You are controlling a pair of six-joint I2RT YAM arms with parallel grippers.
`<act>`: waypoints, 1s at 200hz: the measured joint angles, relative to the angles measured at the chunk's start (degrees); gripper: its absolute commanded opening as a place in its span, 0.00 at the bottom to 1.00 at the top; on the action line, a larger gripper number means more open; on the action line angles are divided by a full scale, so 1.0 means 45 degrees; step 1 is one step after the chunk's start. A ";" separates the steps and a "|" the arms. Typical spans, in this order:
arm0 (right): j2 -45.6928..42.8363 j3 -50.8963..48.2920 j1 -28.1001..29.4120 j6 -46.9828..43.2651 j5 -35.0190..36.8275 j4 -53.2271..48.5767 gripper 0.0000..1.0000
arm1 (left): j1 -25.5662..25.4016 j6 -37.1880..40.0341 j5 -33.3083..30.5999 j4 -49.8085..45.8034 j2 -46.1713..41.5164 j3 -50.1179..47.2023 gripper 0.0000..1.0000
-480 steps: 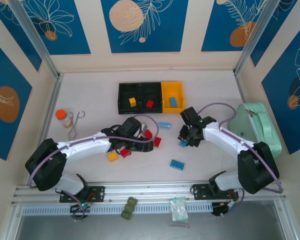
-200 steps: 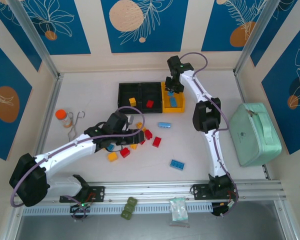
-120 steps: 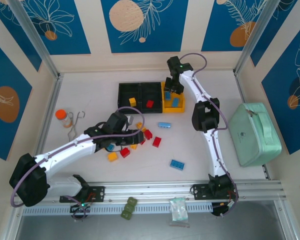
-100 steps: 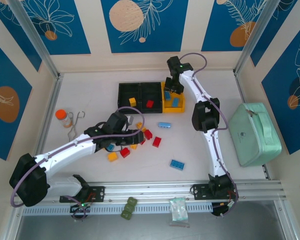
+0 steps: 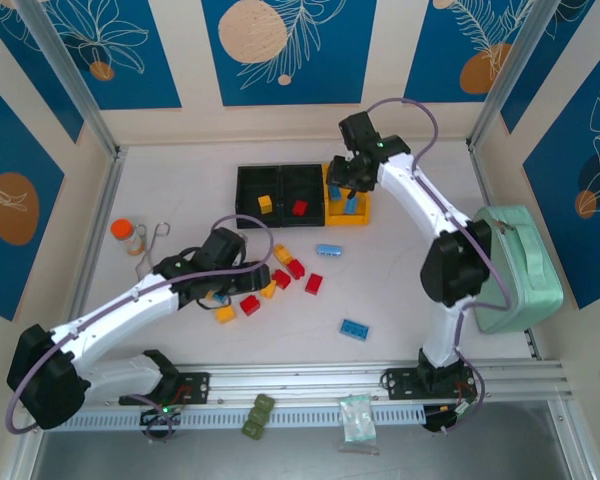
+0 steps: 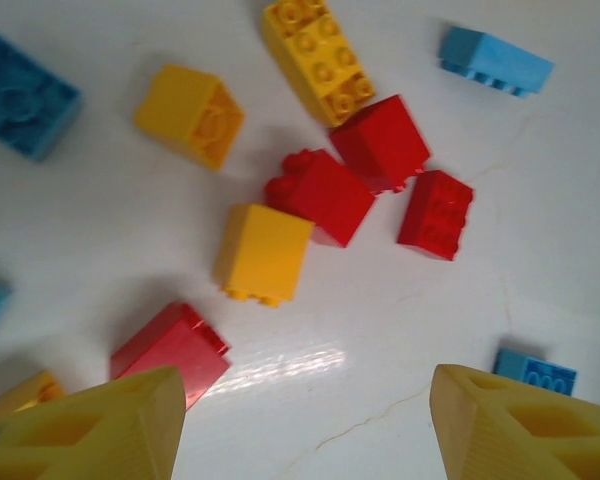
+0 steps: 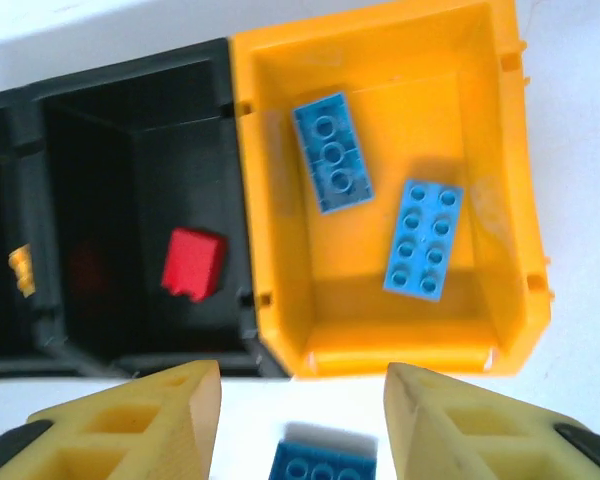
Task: Sort the legos into containers by color
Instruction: Pick up the lego from the bottom-left of the table.
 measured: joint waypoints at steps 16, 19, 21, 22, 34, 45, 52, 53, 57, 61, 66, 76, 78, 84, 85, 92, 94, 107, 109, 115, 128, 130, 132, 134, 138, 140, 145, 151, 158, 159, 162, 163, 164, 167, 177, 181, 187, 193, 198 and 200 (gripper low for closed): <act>-0.1132 -0.1491 0.0257 -0.0053 -0.0374 0.0505 0.53 | 0.0097 -0.0131 -0.0306 -0.0568 -0.0330 -0.0170 0.67; -0.1311 -0.1734 0.0306 -0.0053 -0.0432 0.0578 0.53 | 0.0102 -0.0160 -0.0350 -0.0690 -0.0408 -0.0223 0.67; -0.1428 -0.1919 0.0345 -0.0083 -0.0491 0.0646 0.53 | 0.0112 -0.0180 -0.0379 -0.0738 -0.0437 -0.0248 0.67; -0.1467 -0.1987 0.0355 -0.0087 -0.0515 0.0670 0.53 | 0.0112 -0.0175 -0.0403 -0.0782 -0.0466 -0.0272 0.67; -0.2176 -0.3016 0.0602 -0.0141 -0.0806 0.0962 0.53 | 0.0146 -0.0296 -0.0583 -0.1185 -0.0704 -0.0486 0.70; -0.2803 -0.3959 0.0831 -0.0243 -0.1117 0.1331 0.54 | 0.0180 -0.0466 -0.0729 -0.1515 -0.0913 -0.0719 0.70; -0.3245 -0.4609 0.0986 -0.0325 -0.1345 0.1598 0.54 | 0.0189 -0.0529 -0.0821 -0.1676 -0.1020 -0.0865 0.71; -0.3288 -0.4668 0.1001 -0.0340 -0.1360 0.1627 0.54 | 0.0189 -0.0529 -0.0831 -0.1685 -0.1025 -0.0879 0.71; -0.3546 -0.5032 0.1088 -0.0398 -0.1496 0.1749 0.55 | 0.0199 -0.0612 -0.0874 -0.1763 -0.1083 -0.0962 0.71; -0.3818 -0.5396 0.1214 -0.0461 -0.1603 0.1885 0.55 | 0.0204 -0.0661 -0.0918 -0.1817 -0.1117 -0.1054 0.71; -0.4153 -0.5809 0.1355 -0.0534 -0.1739 0.2069 0.55 | 0.0204 -0.0743 -0.0962 -0.1870 -0.1146 -0.1141 0.71; -0.4760 -0.6533 0.1651 -0.0680 -0.2069 0.2322 0.56 | 0.0214 -0.0874 -0.1103 -0.2035 -0.1166 -0.1321 0.71; -0.4891 -0.6669 0.1719 -0.0680 -0.2142 0.2375 0.57 | 0.0214 -0.0903 -0.1112 -0.2059 -0.1166 -0.1341 0.71; -0.5270 -0.7096 0.1919 -0.0772 -0.2365 0.2623 0.59 | 0.0219 -0.1020 -0.1200 -0.2127 -0.1161 -0.1438 0.72; -0.5319 -0.7140 0.1943 -0.0767 -0.2390 0.2642 0.59 | 0.0223 -0.1054 -0.1229 -0.2142 -0.1156 -0.1457 0.73; -0.5790 -0.7650 0.2205 -0.0860 -0.2676 0.2939 0.62 | 0.0238 -0.1141 -0.1321 -0.2273 -0.1141 -0.1515 0.74; -0.5921 -0.7796 0.2283 -0.0918 -0.2764 0.3060 0.62 | 0.0238 -0.1190 -0.1355 -0.2312 -0.1137 -0.1530 0.75; -0.6795 -0.8757 0.2798 -0.1098 -0.3230 0.3711 0.68 | 0.0243 -0.1423 -0.1588 -0.2472 -0.1098 -0.1593 0.75; -0.6946 -0.8927 0.2890 -0.1190 -0.3303 0.3818 0.69 | 0.0238 -0.1477 -0.1632 -0.2497 -0.1083 -0.1598 0.75; -0.7344 -0.9369 0.3167 -0.1229 -0.3497 0.4124 0.69 | 0.0243 -0.1593 -0.1739 -0.2555 -0.1035 -0.1622 0.76; -0.8116 -1.0214 0.3691 -0.1282 -0.3934 0.4682 0.70 | 0.0243 -0.1855 -0.1928 -0.2584 -0.0913 -0.1749 0.79; -0.8218 -1.0336 0.3779 -0.1302 -0.3997 0.4760 0.70 | 0.0243 -0.1904 -0.1953 -0.2584 -0.0899 -0.1773 0.80; -0.8315 -1.0452 0.3866 -0.1287 -0.4065 0.4843 0.70 | 0.0243 -0.1923 -0.1962 -0.2584 -0.0889 -0.1792 0.80; -0.8378 -1.0535 0.3920 -0.1287 -0.4114 0.4911 0.70 | 0.0243 -0.1948 -0.1987 -0.2574 -0.0860 -0.1821 0.81; -0.8539 -1.0739 0.4061 -0.1287 -0.4269 0.5056 0.70 | 0.0248 -0.2055 -0.2021 -0.2555 -0.0816 -0.1889 0.81; -0.8612 -1.0831 0.4119 -0.1273 -0.4333 0.5119 0.70 | 0.0248 -0.2064 -0.2030 -0.2555 -0.0787 -0.1919 0.81; -0.8762 -1.1050 0.4231 -0.1239 -0.4444 0.5319 0.70 | 0.0253 -0.2147 -0.2064 -0.2545 -0.0714 -0.1987 0.81; -0.8903 -1.1298 0.4318 -0.1185 -0.4566 0.5523 0.70 | 0.0253 -0.2215 -0.2089 -0.2497 -0.0631 -0.2074 0.81; -0.8995 -1.1536 0.4376 -0.1103 -0.4668 0.5741 0.70 | 0.0253 -0.2283 -0.2108 -0.2414 -0.0495 -0.2171 0.81; -0.9000 -1.1560 0.4381 -0.1093 -0.4677 0.5765 0.70 | 0.0253 -0.2302 -0.2108 -0.2390 -0.0452 -0.2186 0.81; -0.9039 -1.1662 0.4410 -0.1069 -0.4716 0.5858 0.70 | 0.0253 -0.2331 -0.2118 -0.2361 -0.0398 -0.2215 0.81; -0.9039 -1.1681 0.4415 -0.1054 -0.4716 0.5863 0.70 | 0.0253 -0.2341 -0.2118 -0.2351 -0.0384 -0.2220 0.81; -0.9039 -1.1701 0.4420 -0.1044 -0.4721 0.5872 0.70 | 0.0253 -0.2365 -0.2123 -0.2327 -0.0355 -0.2229 0.81; -0.9049 -1.1793 0.4444 -0.0991 -0.4755 0.5955 0.70 | 0.0253 -0.2385 -0.2142 -0.2297 -0.0272 -0.2254 0.81; -0.9054 -1.2041 0.4522 -0.0894 -0.4813 0.6183 0.70 | 0.0257 -0.2458 -0.2171 -0.2234 -0.0010 -0.2288 0.80; -0.9044 -1.2118 0.4551 -0.0816 -0.4818 0.6232 0.70 | 0.0262 -0.2477 -0.2191 -0.2200 0.0102 -0.2293 0.80; -0.9044 -1.2206 0.4595 -0.0763 -0.4818 0.6285 0.70 | 0.0262 -0.2506 -0.2205 -0.2127 0.0282 -0.2302 0.79; -0.9044 -1.2264 0.4624 -0.0709 -0.4818 0.6319 0.70 | 0.0262 -0.2516 -0.2210 -0.2021 0.0442 -0.2312 0.78; -0.9039 -1.2303 0.4668 -0.0661 -0.4818 0.6382 0.70 | 0.0262 -0.2516 -0.2220 -0.1943 0.0559 -0.2327 0.78; -0.9039 -1.2308 0.4687 -0.0665 -0.4818 0.6397 0.70 | 0.0262 -0.2526 -0.2229 -0.1899 0.0617 -0.2336 0.77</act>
